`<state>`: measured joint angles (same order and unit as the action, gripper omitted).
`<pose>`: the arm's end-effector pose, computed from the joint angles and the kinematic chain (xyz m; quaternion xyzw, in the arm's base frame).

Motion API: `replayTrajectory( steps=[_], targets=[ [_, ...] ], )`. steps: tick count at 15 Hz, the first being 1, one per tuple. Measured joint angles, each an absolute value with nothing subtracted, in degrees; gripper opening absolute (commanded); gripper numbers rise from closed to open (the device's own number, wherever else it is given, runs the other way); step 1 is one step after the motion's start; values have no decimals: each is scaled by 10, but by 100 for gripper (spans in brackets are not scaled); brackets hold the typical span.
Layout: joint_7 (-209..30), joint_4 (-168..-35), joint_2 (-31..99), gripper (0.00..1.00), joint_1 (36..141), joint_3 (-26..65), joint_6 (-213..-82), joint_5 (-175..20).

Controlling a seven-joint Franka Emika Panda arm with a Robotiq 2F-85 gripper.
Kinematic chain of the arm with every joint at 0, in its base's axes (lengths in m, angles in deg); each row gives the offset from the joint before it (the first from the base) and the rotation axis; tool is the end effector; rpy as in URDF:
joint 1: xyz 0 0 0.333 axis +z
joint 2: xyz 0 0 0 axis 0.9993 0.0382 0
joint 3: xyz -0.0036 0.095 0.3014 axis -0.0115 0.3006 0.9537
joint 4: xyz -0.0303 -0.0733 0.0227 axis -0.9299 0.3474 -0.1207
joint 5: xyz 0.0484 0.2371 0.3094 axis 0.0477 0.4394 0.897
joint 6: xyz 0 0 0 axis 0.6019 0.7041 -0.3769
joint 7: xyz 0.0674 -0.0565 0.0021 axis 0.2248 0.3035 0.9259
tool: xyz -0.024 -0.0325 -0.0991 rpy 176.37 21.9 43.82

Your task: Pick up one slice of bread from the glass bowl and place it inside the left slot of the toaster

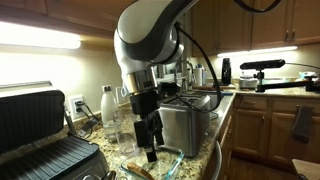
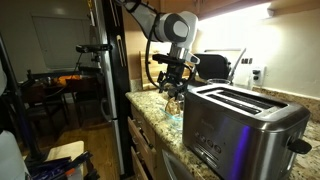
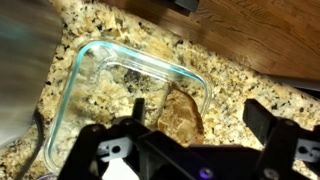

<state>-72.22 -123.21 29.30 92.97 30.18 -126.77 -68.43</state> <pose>0.5567 0.1200 0.3462 -0.9760 -0.1831 0.1027 0.0573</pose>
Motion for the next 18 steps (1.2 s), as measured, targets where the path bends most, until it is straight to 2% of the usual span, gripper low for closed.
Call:
replayTrajectory(
  steps=[18],
  targets=[
    [-722,-1139,407,100,929,304,-1285,-684]
  ],
)
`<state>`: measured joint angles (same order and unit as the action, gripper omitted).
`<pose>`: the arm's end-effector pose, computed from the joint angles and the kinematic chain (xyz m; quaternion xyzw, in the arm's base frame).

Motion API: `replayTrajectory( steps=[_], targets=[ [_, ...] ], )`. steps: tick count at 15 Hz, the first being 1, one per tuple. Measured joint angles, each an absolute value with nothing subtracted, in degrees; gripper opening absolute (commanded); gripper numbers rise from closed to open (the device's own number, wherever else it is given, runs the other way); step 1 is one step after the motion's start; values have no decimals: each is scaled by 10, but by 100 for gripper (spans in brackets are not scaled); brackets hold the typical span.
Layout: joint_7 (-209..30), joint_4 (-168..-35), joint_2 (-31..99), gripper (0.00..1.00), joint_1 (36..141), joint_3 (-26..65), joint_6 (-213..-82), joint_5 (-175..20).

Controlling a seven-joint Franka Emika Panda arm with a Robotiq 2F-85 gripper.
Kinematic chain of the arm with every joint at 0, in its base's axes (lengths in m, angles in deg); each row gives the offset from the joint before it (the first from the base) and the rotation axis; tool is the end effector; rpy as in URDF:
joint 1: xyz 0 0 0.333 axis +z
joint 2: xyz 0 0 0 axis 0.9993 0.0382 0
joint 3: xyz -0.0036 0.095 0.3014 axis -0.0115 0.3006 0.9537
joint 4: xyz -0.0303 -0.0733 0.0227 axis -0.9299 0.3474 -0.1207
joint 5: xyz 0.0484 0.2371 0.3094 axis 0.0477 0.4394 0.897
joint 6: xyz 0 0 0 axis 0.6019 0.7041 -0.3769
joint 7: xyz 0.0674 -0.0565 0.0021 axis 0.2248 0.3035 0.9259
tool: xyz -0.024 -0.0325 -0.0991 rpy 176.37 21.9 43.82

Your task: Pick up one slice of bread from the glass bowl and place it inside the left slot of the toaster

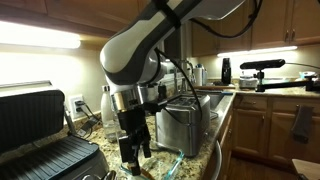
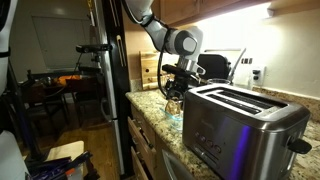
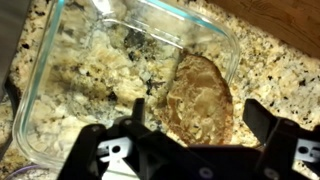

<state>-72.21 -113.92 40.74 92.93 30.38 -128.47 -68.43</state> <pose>0.6040 0.1285 0.2987 -0.9754 -0.1807 0.1061 0.0681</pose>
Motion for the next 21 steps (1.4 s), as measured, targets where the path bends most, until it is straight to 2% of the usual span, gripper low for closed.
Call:
replayTrajectory(
  steps=[3,4,5,15,18,19,20,21],
  targets=[
    [-722,-1135,417,100,929,304,-1285,-684],
    [-722,-1133,420,76,928,304,-1285,-684],
    [-722,-1132,422,74,928,304,-1285,-684],
    [-722,-1118,424,9,929,312,-1284,-680],
    [-722,-1112,424,12,928,312,-1283,-680],
    [-722,-1111,423,11,927,309,-1283,-681],
    [-722,-1111,424,6,925,307,-1283,-681],
    [-722,-1111,424,8,922,305,-1283,-681]
  ],
)
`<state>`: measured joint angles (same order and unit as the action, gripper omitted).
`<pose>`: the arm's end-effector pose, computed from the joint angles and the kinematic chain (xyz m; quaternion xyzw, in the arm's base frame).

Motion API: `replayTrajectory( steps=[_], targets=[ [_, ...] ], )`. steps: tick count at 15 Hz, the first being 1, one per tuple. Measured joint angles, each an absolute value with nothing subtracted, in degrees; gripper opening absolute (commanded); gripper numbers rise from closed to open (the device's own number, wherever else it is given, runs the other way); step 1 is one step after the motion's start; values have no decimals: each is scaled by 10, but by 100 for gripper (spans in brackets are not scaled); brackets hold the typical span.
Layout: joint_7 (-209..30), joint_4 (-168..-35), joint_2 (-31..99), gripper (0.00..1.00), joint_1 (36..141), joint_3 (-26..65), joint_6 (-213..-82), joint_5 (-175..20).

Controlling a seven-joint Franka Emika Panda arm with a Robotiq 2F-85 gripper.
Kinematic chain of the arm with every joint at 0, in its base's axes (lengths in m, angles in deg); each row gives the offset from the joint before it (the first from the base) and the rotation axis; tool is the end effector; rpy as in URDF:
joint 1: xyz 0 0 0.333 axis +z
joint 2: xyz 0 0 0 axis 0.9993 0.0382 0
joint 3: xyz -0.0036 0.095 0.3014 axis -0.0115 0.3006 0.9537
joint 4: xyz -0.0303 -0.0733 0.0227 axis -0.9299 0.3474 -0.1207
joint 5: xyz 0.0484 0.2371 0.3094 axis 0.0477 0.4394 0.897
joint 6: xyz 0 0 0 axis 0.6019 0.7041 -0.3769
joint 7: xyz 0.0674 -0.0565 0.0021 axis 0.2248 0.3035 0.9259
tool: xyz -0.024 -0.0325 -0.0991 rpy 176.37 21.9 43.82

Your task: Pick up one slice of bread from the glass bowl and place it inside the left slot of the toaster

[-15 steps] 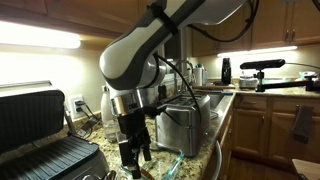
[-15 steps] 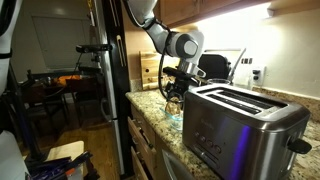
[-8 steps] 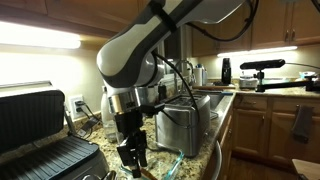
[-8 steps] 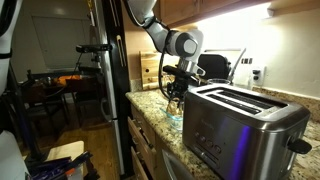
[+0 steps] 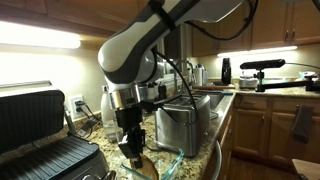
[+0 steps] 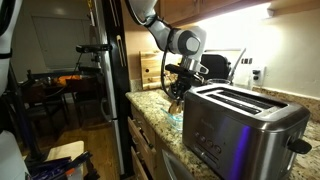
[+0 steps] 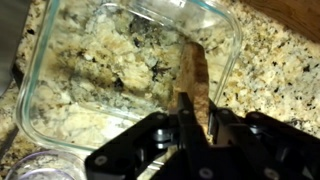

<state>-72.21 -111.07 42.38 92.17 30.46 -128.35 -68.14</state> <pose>0.6186 0.1231 0.3018 -0.9774 -0.1735 0.0961 0.0729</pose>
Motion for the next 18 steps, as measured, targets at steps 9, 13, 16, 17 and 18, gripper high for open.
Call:
replayTrajectory(
  steps=[9,13,16,17,18],
  targets=[
    [-742,-1111,414,10,916,293,-1284,-693],
    [-778,-1119,381,10,916,283,-1284,-722],
    [-810,-1139,340,9,916,274,-1284,-752],
    [-823,-1148,323,10,916,271,-1283,-764],
    [-838,-1157,307,9,916,270,-1283,-776]
  ],
)
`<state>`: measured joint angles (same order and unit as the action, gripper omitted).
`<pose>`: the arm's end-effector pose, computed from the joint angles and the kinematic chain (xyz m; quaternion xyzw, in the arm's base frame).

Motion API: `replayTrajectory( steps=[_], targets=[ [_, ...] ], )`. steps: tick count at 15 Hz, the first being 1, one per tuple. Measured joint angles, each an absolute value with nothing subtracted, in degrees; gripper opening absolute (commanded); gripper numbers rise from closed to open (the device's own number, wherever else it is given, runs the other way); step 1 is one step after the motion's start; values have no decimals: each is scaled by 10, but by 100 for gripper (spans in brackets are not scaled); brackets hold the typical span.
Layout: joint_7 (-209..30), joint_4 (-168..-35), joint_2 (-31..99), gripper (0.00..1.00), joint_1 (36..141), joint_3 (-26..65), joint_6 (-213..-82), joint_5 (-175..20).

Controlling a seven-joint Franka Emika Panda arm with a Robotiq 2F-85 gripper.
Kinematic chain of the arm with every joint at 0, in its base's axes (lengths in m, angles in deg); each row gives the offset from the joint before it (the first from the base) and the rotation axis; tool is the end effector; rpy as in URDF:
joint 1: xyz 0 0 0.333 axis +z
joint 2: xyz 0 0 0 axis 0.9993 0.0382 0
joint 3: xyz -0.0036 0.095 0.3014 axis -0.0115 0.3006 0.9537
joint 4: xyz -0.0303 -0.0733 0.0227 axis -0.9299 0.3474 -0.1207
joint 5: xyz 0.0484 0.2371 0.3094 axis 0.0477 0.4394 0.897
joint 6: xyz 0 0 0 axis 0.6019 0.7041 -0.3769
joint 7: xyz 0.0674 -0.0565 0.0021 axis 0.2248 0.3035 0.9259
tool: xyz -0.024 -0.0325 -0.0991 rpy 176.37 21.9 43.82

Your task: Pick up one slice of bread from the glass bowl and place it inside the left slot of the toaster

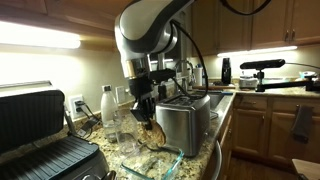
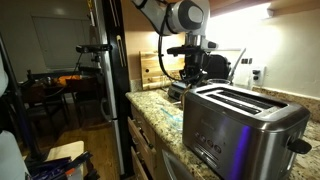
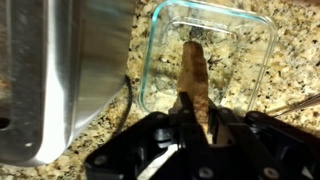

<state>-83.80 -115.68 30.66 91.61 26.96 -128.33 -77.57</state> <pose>0.6029 0.0701 0.3911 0.9958 0.0825 -0.0351 0.0202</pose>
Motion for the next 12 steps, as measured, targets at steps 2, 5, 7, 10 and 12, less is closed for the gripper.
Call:
replayTrajectory(
  steps=[2,5,7,10,12],
  targets=[
    [-867,-1176,271,9,916,268,-1282,-798],
    [-908,-1200,224,9,916,266,-1280,-823],
    [-933,-1213,198,9,915,263,-1278,-831],
    [-966,-1226,165,9,910,256,-1269,-833],
    [-990,-1232,144,9,901,252,-1263,-835]
  ],
)
